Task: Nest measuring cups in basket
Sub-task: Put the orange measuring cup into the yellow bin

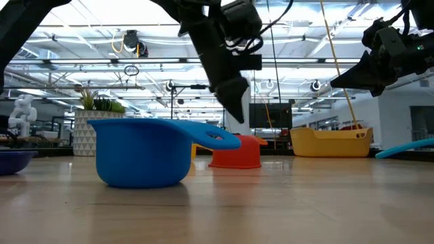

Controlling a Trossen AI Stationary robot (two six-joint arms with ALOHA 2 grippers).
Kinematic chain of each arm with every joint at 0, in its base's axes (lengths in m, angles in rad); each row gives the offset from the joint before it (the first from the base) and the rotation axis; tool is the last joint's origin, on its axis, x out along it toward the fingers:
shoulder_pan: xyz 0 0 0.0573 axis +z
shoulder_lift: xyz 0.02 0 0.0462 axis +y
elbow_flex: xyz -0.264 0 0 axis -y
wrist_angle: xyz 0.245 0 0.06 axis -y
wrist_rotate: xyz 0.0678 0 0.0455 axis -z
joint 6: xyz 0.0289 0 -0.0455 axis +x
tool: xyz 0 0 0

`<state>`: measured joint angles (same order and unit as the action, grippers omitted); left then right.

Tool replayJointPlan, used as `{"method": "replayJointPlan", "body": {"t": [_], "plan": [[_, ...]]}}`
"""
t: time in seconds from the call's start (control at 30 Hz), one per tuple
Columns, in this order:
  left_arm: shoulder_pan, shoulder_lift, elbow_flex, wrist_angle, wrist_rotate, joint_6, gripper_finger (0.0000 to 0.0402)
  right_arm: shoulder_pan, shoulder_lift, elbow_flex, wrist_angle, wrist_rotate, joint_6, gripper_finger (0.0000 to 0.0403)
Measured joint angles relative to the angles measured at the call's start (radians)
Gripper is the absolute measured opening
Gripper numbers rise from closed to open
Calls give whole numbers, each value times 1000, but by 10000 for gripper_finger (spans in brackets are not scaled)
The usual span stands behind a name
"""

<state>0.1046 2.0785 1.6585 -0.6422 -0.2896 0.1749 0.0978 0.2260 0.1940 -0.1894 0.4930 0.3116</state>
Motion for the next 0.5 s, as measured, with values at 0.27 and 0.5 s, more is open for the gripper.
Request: {"method": "replayJointPlan", "body": {"t": [0.27, 0.5], "plan": [[5, 1, 0, -4, 7, 148, 229, 0, 0, 0, 3, -21, -4, 0], [46, 40, -2, 34, 80, 175, 276, 0, 0, 0, 35, -24, -9, 0]]}}
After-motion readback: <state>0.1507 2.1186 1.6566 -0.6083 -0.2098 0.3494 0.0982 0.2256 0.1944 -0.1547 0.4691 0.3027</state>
